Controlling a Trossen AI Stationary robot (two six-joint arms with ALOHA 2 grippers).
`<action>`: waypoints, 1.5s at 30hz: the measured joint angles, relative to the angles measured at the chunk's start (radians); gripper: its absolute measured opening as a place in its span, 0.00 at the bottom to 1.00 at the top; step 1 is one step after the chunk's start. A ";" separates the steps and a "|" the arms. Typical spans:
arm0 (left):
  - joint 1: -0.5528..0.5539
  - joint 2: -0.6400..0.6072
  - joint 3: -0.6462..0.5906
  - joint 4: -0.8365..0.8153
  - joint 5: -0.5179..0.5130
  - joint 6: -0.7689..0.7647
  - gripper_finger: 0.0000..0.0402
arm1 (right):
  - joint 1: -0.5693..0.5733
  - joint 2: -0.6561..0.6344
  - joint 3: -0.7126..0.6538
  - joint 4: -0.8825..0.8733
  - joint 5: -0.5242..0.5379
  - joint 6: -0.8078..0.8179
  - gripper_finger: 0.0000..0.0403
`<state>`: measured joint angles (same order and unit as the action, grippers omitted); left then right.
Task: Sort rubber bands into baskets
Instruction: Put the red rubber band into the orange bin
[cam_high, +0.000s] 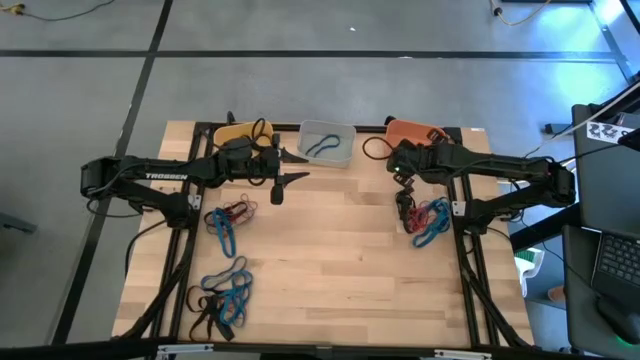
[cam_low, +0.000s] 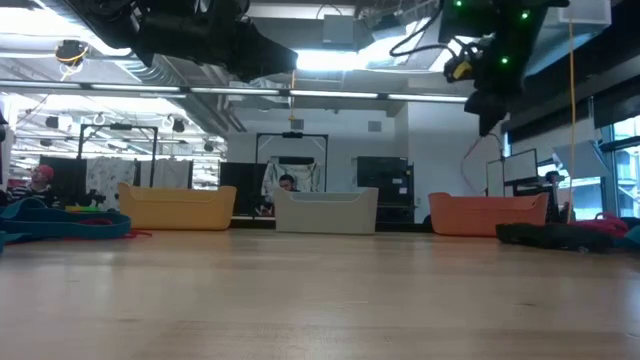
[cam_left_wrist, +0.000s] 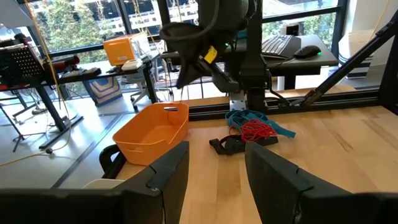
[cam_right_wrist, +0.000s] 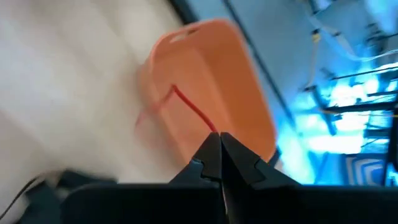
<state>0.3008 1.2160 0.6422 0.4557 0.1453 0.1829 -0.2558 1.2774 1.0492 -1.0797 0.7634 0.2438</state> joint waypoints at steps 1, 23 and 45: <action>0.000 0.000 0.000 0.000 0.000 0.000 0.39 | -0.001 0.000 0.000 0.016 0.020 -0.016 0.00; 0.000 0.000 0.000 -0.004 0.000 0.002 0.39 | -0.312 0.001 -0.028 0.259 -0.035 -0.216 0.00; 0.000 0.000 0.000 -0.004 0.000 0.003 0.39 | -0.372 0.001 -0.096 0.164 -0.348 -0.223 0.40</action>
<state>0.3008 1.2160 0.6422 0.4515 0.1455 0.1860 -0.6281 1.2781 0.9535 -0.9161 0.4153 0.0205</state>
